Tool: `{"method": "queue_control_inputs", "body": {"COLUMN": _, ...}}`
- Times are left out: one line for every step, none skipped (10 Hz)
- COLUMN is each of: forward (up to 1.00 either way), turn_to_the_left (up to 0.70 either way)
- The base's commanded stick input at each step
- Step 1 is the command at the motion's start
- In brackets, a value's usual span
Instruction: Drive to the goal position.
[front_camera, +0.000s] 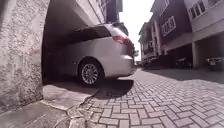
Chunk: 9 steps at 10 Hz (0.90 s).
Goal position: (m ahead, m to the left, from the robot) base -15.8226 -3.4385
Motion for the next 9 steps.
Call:
{"method": "queue_control_inputs", "body": {"forward": 0.00, "turn_to_the_left": 0.00}}
{"method": "queue_control_inputs", "body": {"forward": 0.00, "turn_to_the_left": 0.00}}
{"method": "queue_control_inputs", "body": {"forward": 0.00, "turn_to_the_left": 0.00}}
{"method": "queue_control_inputs", "body": {"forward": 0.00, "turn_to_the_left": 0.00}}
{"method": "queue_control_inputs", "body": {"forward": 0.00, "turn_to_the_left": -0.31}}
{"method": "queue_control_inputs", "body": {"forward": 0.00, "turn_to_the_left": -0.70}}
{"method": "queue_control_inputs", "body": {"forward": 0.00, "turn_to_the_left": -0.70}}
{"method": "queue_control_inputs", "body": {"forward": 0.00, "turn_to_the_left": -0.70}}
{"method": "queue_control_inputs", "body": {"forward": 0.00, "turn_to_the_left": -0.70}}
